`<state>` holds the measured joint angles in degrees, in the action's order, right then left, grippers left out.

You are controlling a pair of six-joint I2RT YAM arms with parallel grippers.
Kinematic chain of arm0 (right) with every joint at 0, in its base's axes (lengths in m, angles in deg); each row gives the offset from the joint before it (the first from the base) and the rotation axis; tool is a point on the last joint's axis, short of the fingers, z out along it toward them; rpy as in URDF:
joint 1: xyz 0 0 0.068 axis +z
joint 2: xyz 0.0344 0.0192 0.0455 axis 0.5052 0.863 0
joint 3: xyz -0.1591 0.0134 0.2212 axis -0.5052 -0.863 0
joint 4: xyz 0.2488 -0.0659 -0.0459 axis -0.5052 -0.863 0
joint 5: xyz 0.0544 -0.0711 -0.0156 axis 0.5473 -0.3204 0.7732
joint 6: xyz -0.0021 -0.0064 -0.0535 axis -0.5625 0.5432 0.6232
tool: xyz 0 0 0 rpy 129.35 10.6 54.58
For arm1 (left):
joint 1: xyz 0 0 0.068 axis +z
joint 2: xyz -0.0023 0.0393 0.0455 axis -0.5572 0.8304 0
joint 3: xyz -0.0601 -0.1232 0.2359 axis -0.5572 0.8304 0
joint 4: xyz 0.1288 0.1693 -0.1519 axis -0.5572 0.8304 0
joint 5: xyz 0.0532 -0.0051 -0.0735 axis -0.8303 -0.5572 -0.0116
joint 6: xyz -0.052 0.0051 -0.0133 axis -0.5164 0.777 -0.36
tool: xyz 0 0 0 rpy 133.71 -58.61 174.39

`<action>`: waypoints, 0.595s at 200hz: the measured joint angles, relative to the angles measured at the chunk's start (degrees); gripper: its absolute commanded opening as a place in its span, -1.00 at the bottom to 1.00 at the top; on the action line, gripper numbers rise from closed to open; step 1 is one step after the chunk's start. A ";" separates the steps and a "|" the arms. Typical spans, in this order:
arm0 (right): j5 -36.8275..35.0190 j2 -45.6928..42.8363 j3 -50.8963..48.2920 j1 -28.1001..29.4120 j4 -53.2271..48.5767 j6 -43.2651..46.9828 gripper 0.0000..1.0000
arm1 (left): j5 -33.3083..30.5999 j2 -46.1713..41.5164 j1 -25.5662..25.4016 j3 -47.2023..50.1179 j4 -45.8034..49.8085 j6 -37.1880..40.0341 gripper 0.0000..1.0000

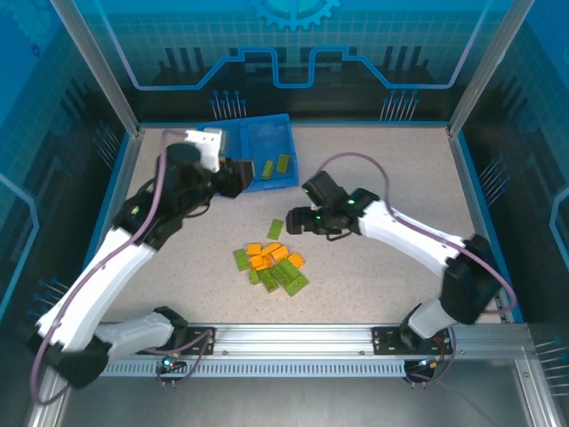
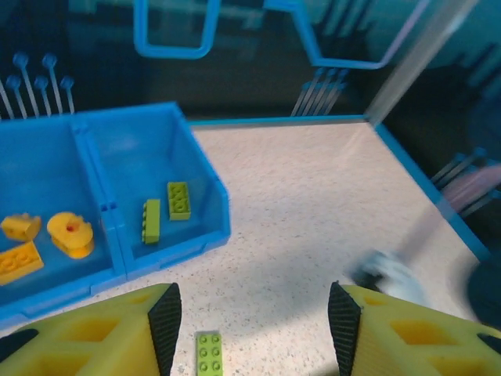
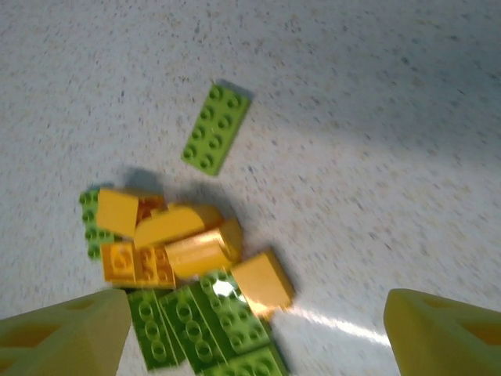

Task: Sort the legos into containers by color

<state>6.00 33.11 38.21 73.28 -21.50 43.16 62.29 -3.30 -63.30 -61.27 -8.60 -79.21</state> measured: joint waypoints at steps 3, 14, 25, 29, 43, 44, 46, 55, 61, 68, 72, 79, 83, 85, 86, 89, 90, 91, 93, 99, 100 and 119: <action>-0.33 1.51 1.05 0.37 0.11 -0.22 0.68 | 0.28 -1.31 -0.20 0.74 0.13 1.57 0.27; -1.31 6.49 4.79 1.46 0.11 -0.94 0.67 | 1.68 -5.86 -0.79 3.74 0.33 5.31 0.47; -2.19 11.17 8.20 2.49 -0.02 -1.53 0.65 | 3.63 -9.53 -0.98 6.91 1.33 10.36 0.65; -2.67 12.90 9.51 2.80 -0.09 -1.79 0.65 | 4.46 -10.64 -1.03 8.17 2.01 12.48 0.70; -3.63 18.25 13.64 3.63 -0.52 -2.36 0.63 | 7.32 -14.03 -1.14 12.61 3.67 18.69 0.93; -3.63 18.53 13.86 3.67 -0.59 -2.36 0.63 | 7.48 -14.21 -1.16 12.85 3.72 19.02 0.95; -3.87 19.37 14.58 3.78 -0.83 -2.54 0.63 | 7.91 -14.78 -1.16 13.62 4.02 19.23 0.97; -4.87 22.60 17.35 4.24 -1.64 -2.99 0.62 | 9.64 -16.61 -1.18 16.68 5.11 22.67 0.97; -5.57 24.59 19.12 4.48 -2.25 -3.23 0.61 | 10.73 -17.79 -1.18 18.82 5.86 24.79 0.97; -6.54 26.73 21.11 4.79 -3.21 -3.50 0.59 | 11.76 -19.10 -1.18 21.14 6.34 26.86 0.97; -7.23 28.11 22.60 5.05 -4.04 -3.80 0.58 | 12.31 -19.82 -1.18 22.36 6.58 28.02 0.97; -8.17 30.01 24.41 5.38 -4.81 -4.13 0.56 | 13.09 -20.92 -1.18 24.24 6.91 29.55 0.97; -8.83 30.99 25.42 5.53 -5.35 -4.35 0.55 | 13.44 -21.51 -1.18 25.20 7.10 30.45 0.97; -9.09 31.56 26.01 5.66 -5.62 -4.42 0.54 | 13.64 -21.75 -1.18 25.57 7.19 30.80 0.97; -9.35 31.91 26.40 5.73 -5.88 -4.59 0.54 | 13.68 -21.84 -1.18 25.70 7.23 30.91 0.97; -9.81 32.61 27.04 5.86 -6.14 -4.68 0.53 | 13.88 -22.10 -1.18 26.16 7.34 31.34 0.97; -9.88 32.81 27.21 5.88 -6.23 -4.66 0.52 | 14.03 -22.25 -1.18 26.38 7.39 31.65 0.97; -9.94 32.98 27.36 5.92 -6.29 -4.68 0.52 | 14.05 -22.32 -1.18 26.49 7.39 31.82 0.97; -10.23 33.46 27.85 6.03 -6.56 -4.87 0.51 | 14.21 -22.49 -1.18 26.80 7.39 32.04 0.97; -10.75 34.75 29.03 6.25 -7.17 -5.03 0.47 | 14.51 -22.91 -1.18 27.45 7.37 32.85 0.97; -10.84 34.91 29.16 6.27 -7.28 -5.07 0.46 | 14.56 -22.95 -1.18 27.52 7.37 32.92 0.97; -11.43 38.73 32.41 6.71 -9.05 -5.57 0.35 | 15.19 -23.45 -1.18 28.68 7.26 34.91 0.97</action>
<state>-5.44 71.84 70.63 79.99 -30.54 37.59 77.48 -26.75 -64.48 -32.60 -1.34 -44.30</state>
